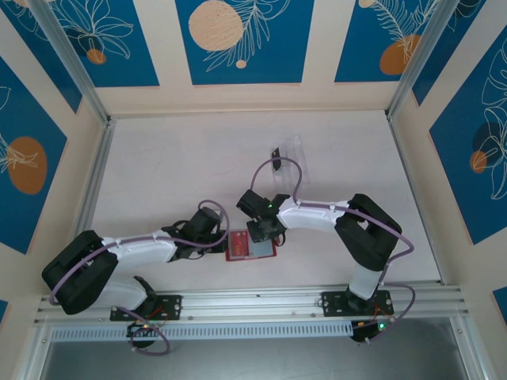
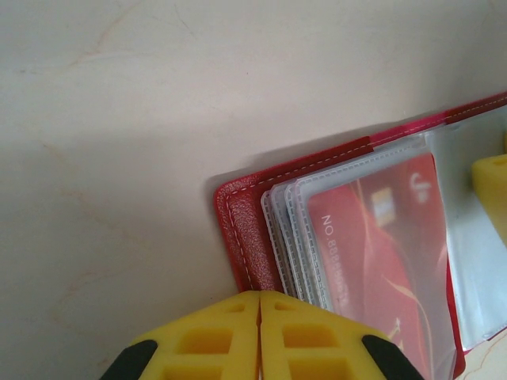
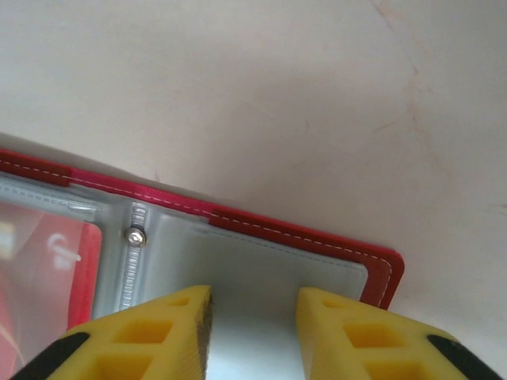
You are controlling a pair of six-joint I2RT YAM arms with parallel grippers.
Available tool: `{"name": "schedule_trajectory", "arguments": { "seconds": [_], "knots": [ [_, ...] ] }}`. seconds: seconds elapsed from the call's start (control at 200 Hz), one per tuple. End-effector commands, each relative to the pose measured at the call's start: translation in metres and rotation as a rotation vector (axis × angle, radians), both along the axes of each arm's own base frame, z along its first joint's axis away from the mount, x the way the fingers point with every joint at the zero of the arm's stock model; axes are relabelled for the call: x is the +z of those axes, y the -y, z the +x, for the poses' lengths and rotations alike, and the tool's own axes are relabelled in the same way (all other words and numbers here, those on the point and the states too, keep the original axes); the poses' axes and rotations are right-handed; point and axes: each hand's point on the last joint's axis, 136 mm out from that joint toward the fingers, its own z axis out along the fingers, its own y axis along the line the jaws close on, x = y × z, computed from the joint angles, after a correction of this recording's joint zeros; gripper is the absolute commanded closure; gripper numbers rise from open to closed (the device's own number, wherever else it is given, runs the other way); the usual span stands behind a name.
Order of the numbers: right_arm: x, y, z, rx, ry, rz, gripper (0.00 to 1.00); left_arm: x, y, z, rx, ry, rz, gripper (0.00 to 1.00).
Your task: Put the credit cards into the card holder
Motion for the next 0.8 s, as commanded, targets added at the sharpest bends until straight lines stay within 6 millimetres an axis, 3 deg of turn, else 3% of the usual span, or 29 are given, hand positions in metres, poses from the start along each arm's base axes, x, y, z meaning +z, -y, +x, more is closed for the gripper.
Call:
{"name": "schedule_trajectory", "arguments": {
  "seconds": [0.0,0.125,0.415,0.525,0.795],
  "knots": [
    [-0.013,0.018,-0.002,-0.018,0.004,-0.118,0.63,-0.016,-0.008,-0.011,-0.023,-0.047,0.058,0.92],
    [-0.021,0.016,-0.009,-0.01,-0.01,-0.139,0.65,-0.015,-0.007,-0.011,-0.023,-0.044,0.054,0.92],
    [-0.026,0.003,-0.023,0.0,-0.047,-0.088,0.92,-0.015,-0.006,-0.011,-0.028,-0.046,0.051,0.92],
    [-0.018,-0.001,-0.021,0.009,-0.041,-0.07,1.0,-0.014,-0.005,-0.011,-0.031,-0.047,0.05,0.93],
    [0.016,-0.017,-0.014,0.024,-0.033,-0.006,1.0,-0.014,-0.002,-0.011,-0.038,-0.047,0.035,0.93]
  ]
}}
